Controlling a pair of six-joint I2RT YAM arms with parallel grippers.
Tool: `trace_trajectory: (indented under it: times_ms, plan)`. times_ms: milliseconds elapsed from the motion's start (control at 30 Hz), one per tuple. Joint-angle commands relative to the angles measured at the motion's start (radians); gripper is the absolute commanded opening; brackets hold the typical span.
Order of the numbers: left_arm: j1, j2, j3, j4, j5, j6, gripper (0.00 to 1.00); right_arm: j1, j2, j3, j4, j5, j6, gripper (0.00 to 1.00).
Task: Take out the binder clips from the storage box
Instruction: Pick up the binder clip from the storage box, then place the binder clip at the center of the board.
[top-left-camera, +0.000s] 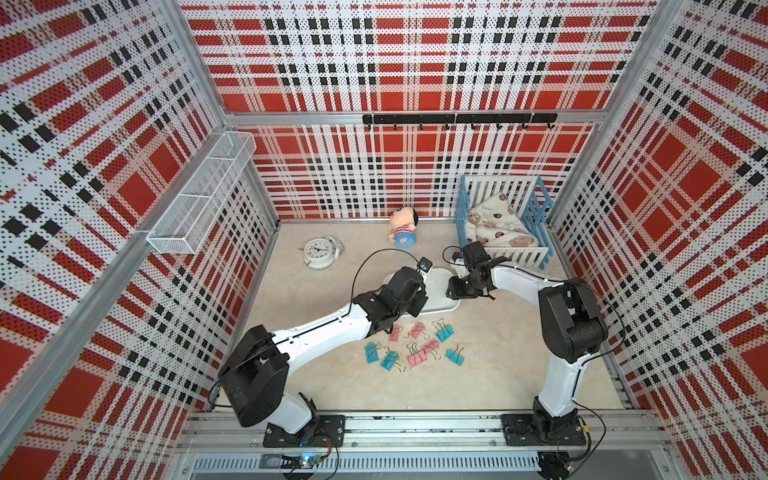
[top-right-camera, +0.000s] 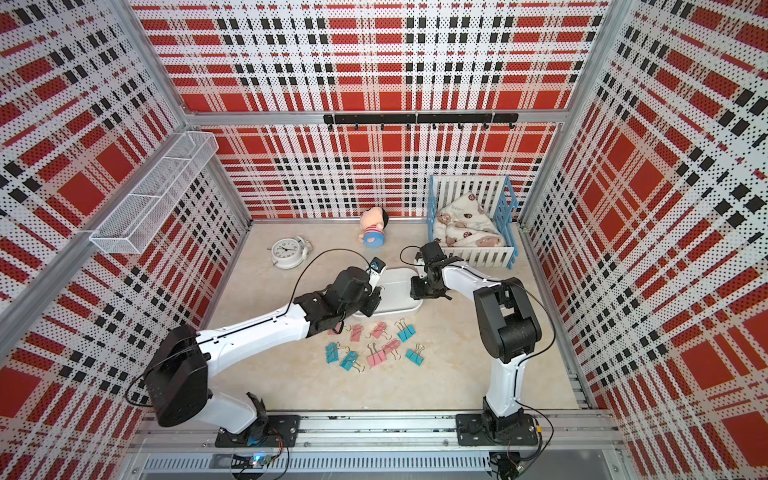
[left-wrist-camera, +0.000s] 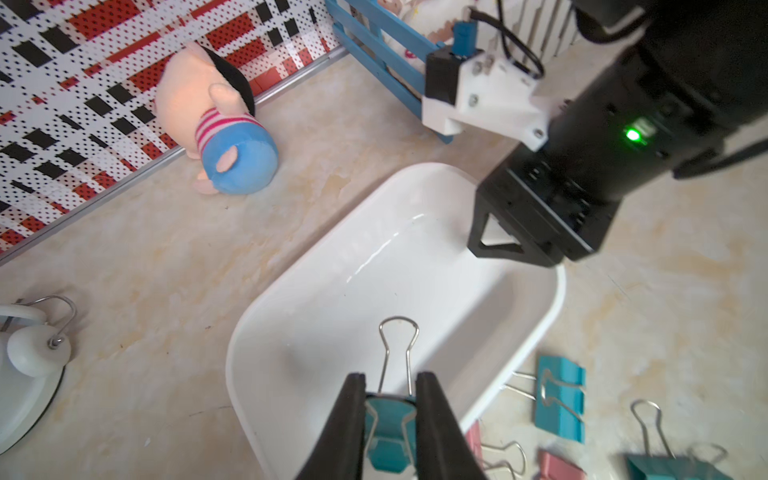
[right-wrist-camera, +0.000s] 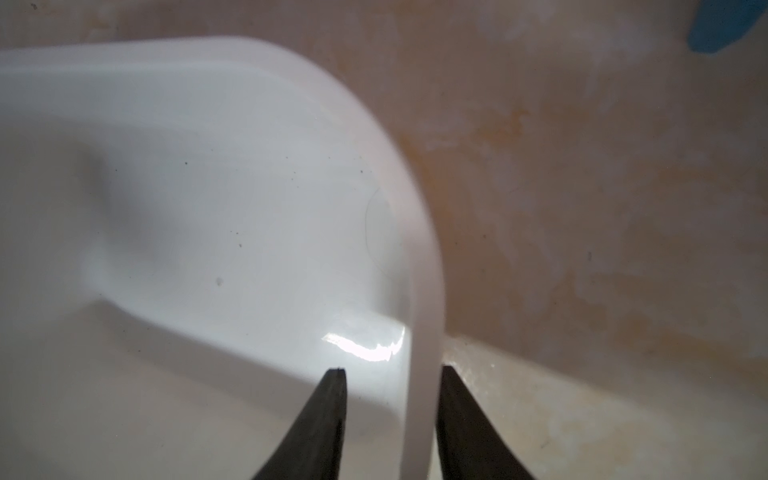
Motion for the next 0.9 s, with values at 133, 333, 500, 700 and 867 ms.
trace_trajectory:
  times_ms: [133,333,500,700,867]
  plan:
    - [-0.129,-0.085,-0.069,-0.024,0.056,0.016,0.2,-0.005,0.004,0.008,0.005,-0.004,-0.007,0.41]
    - [-0.24,-0.073,-0.079,-0.02,0.09,0.012,0.2,-0.005,0.003,0.007,0.002,0.0,-0.008,0.42]
    - [-0.312,-0.038,-0.078,-0.022,0.143,0.016,0.2,-0.005,0.004,0.01,-0.002,0.002,-0.01,0.42]
    - [-0.355,0.001,-0.094,-0.028,0.202,0.011,0.2,-0.005,0.001,0.006,-0.008,0.009,-0.013,0.41]
    - [-0.38,0.038,-0.109,-0.028,0.213,-0.005,0.2,-0.005,0.0,0.002,-0.005,0.009,-0.011,0.41]
